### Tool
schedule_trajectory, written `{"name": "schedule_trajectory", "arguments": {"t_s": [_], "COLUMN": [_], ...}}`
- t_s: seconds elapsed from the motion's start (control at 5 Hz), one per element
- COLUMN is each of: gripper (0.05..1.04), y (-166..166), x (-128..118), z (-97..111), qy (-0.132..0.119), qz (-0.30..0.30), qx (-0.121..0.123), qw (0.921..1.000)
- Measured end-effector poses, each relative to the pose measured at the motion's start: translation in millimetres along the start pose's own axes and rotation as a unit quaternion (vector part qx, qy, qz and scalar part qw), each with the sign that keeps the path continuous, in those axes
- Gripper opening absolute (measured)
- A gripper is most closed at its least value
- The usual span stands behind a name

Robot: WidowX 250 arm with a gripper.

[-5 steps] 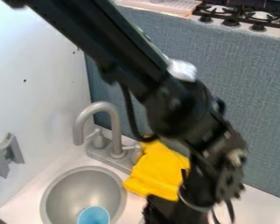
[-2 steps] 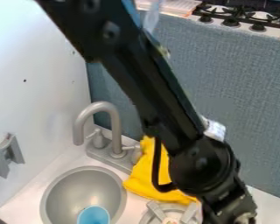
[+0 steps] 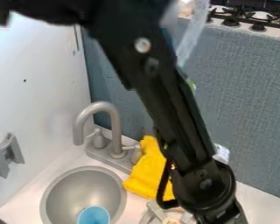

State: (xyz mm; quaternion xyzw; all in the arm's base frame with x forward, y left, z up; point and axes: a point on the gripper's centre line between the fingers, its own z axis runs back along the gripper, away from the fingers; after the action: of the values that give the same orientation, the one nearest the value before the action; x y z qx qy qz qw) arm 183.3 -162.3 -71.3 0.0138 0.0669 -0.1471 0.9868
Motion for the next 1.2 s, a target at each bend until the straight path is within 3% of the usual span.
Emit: {"name": "schedule_trajectory", "arguments": {"t_s": [0.8, 1.0, 1.2], "gripper": [1.001, 1.001, 0.941], "y": [-21, -25, -20], "x": [19, 26, 33], "z": [-20, -29, -31], "qy": [0.012, 0.022, 0.026], "qz": [-0.013, -0.019, -0.013], "qx": [-0.041, -0.043, -0.027], "qw": [0.9990, 0.9986, 0.9992]}}
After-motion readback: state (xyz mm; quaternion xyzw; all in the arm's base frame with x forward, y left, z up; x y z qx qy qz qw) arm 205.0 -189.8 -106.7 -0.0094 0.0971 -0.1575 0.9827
